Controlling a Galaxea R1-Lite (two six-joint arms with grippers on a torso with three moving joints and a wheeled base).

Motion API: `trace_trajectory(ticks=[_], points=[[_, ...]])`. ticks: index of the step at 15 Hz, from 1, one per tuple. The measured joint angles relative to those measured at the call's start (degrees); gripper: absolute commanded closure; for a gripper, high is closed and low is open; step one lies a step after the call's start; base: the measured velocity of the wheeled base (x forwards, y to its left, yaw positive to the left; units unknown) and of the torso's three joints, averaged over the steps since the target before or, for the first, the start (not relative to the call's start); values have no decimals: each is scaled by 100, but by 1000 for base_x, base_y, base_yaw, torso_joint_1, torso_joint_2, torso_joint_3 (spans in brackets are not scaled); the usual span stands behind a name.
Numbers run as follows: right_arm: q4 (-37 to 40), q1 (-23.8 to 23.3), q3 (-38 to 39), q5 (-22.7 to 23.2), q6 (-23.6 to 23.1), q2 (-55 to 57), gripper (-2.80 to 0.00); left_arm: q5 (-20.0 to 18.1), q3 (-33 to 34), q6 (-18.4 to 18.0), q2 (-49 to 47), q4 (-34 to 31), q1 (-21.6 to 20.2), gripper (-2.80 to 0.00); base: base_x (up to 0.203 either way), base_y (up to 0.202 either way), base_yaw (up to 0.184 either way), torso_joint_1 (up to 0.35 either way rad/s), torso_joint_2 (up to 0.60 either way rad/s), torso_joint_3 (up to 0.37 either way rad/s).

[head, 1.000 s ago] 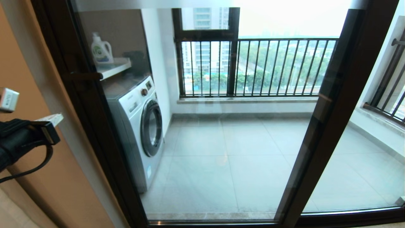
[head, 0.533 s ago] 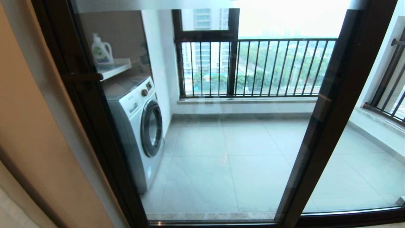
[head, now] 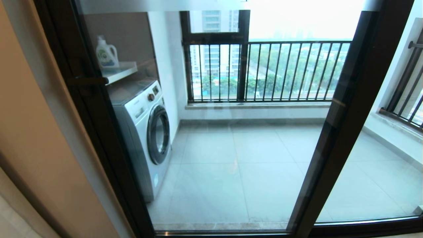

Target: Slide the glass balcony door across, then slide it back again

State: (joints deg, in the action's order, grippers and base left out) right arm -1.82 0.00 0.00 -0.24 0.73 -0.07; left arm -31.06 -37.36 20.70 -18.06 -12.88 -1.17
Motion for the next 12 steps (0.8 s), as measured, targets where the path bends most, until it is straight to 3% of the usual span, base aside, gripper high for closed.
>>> trace_trajectory(ticks=[1,3,5,7,10,12], points=[[0,0,0,0,-2,0,0,183,-10,-177,204,-273,144,0,0,0,0,0,0,0],[0,0,0,0,-5,0,0,546,223,-886,628,-529,176,0,0,0,0,0,0,0],[0,0,0,-2,-4,0,0,1295,945,-1952,1002,-547,147,0,0,0,0,0,0,0],[0,0,0,0,0,0,0,2019,1982,-2646,1332,-229,133,0,0,0,0,0,0,0],[0,0,0,-1,-2,0,0,2824,3363,-2597,1644,850,122,0,0,0,0,0,0,0],[0,0,0,-2,-2,0,0,2908,3632,-2738,1748,1258,112,0,0,0,0,0,0,0]])
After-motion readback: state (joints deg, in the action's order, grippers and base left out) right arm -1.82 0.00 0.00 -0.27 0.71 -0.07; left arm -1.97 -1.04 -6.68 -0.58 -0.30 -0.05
